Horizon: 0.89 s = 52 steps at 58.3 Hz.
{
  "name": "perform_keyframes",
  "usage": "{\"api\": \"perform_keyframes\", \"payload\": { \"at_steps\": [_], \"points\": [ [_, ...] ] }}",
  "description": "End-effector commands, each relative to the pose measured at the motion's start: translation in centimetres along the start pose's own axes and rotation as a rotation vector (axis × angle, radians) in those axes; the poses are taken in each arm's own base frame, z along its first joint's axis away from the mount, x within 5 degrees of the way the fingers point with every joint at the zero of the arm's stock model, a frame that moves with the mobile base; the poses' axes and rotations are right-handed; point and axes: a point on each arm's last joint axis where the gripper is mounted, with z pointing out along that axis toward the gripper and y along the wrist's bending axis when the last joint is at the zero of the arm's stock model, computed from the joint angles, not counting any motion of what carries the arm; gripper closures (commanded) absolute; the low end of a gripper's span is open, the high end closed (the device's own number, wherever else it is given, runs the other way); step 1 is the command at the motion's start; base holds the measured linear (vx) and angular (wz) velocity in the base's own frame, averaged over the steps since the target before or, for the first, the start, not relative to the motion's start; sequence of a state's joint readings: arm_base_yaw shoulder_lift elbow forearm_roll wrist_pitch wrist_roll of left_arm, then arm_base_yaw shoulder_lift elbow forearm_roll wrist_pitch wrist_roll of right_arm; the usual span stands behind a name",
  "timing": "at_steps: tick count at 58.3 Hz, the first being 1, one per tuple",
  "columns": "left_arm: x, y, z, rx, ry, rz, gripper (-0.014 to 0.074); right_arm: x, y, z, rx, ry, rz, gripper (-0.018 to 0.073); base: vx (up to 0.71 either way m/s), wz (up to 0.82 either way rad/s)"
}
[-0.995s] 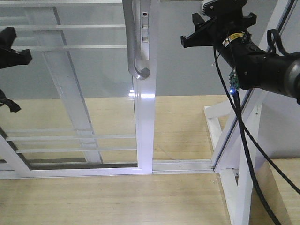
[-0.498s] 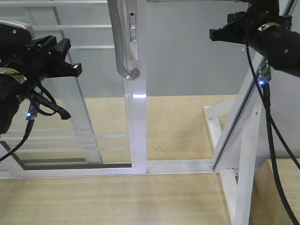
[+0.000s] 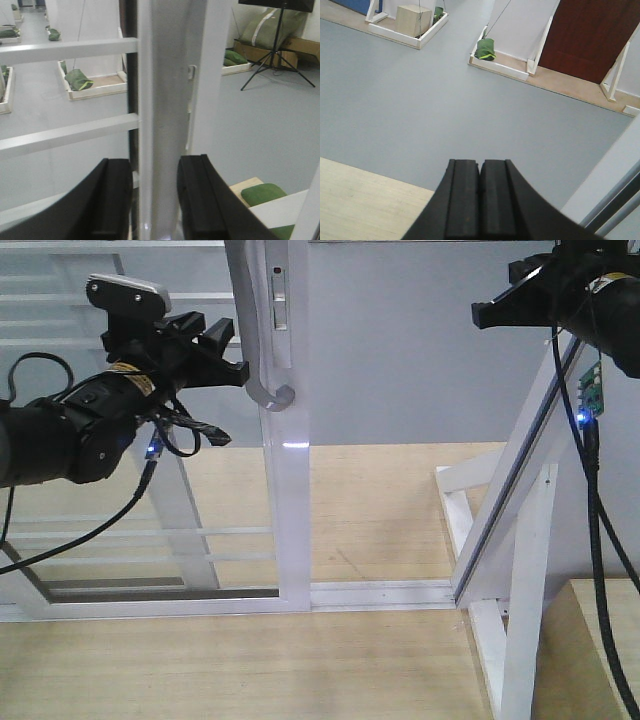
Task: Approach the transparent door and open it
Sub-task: 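Bring the left gripper to the silver handle and grasp it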
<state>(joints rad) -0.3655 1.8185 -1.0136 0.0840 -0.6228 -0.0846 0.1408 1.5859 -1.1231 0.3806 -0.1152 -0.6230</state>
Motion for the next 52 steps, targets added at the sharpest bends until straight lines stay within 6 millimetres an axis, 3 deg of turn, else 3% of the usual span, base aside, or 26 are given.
{"api": "perform_keyframes", "payload": {
  "at_steps": [1,23,52],
  "points": [
    [-3.1,-1.0,0.7,0.030,-0.159,-0.008,0.0202,-2.8,-1.2,-1.4,0.067,-0.135,-0.016,0.0562,0.00,0.00],
    [-2.3,-1.2,3.2,0.019,-0.163,0.006,0.0187,-2.9,-1.2,-1.4,0.069,-0.137,-0.019,0.0562,0.00,0.00],
    [-3.6,-0.8,3.9,-0.034,-0.216,0.036,0.0187,-2.9,-1.2,-1.4,0.070,-0.138,-0.019,0.0562,0.00,0.00]
  ]
}}
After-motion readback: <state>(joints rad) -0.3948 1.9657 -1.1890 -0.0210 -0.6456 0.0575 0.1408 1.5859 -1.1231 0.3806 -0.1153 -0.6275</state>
